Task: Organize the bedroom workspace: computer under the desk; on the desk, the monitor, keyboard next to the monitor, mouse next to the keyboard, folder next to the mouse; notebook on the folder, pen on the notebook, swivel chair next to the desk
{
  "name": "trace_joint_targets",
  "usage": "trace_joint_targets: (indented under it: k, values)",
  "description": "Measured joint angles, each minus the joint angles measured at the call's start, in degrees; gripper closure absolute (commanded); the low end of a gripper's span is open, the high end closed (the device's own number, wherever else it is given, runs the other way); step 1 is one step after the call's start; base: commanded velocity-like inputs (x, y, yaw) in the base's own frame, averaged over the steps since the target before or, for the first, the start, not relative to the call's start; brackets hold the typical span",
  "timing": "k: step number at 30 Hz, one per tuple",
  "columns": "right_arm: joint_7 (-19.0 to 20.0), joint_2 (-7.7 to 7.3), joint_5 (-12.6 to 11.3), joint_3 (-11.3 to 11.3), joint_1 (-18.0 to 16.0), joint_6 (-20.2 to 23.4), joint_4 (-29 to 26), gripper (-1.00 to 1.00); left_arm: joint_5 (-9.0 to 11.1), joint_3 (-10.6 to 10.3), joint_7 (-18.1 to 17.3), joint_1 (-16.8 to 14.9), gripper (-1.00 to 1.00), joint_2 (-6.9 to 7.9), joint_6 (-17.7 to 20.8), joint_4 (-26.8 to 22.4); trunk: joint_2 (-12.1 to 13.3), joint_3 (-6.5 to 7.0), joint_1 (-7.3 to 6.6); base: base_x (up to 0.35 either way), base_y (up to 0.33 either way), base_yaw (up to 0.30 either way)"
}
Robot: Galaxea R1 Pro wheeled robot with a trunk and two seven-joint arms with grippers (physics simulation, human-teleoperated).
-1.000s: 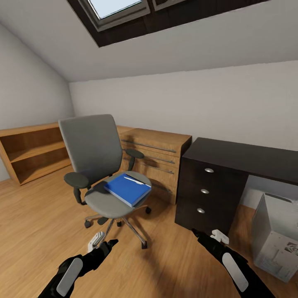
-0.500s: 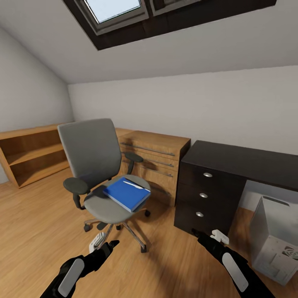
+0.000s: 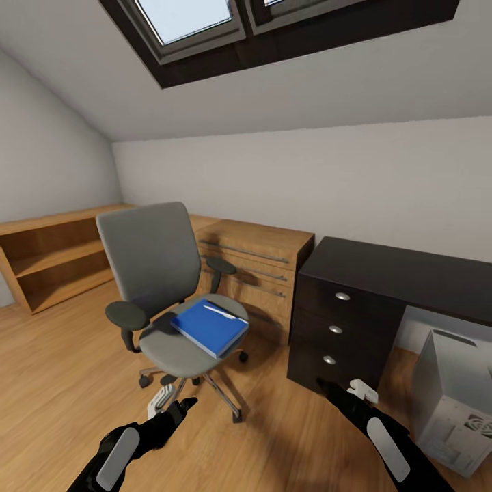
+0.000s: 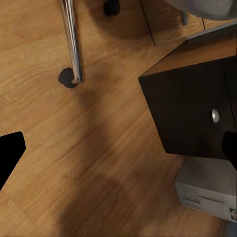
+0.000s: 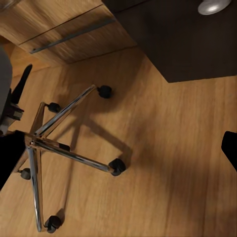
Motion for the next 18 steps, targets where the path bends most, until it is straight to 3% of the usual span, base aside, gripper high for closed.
trace_joint_targets:
  k: [10,18]
  values:
    - [0.39,-0.08,0.03,-0.02,0.03,-0.17,0.19,-1.0,0.06,0.05,0.01,0.0,-1.0,0.0,0.07,0.12,4.01,1.8,-2.2,0.0,0.0,0.0]
    - [0.19,0.13,0.69,-0.35,1.36,-0.64,0.72,-1.0,-0.31,-0.37,-0.04,0.35,-1.0,-0.51,-1.23,0.51,4.03,1.79,-2.2,0.0,0.0,0.0]
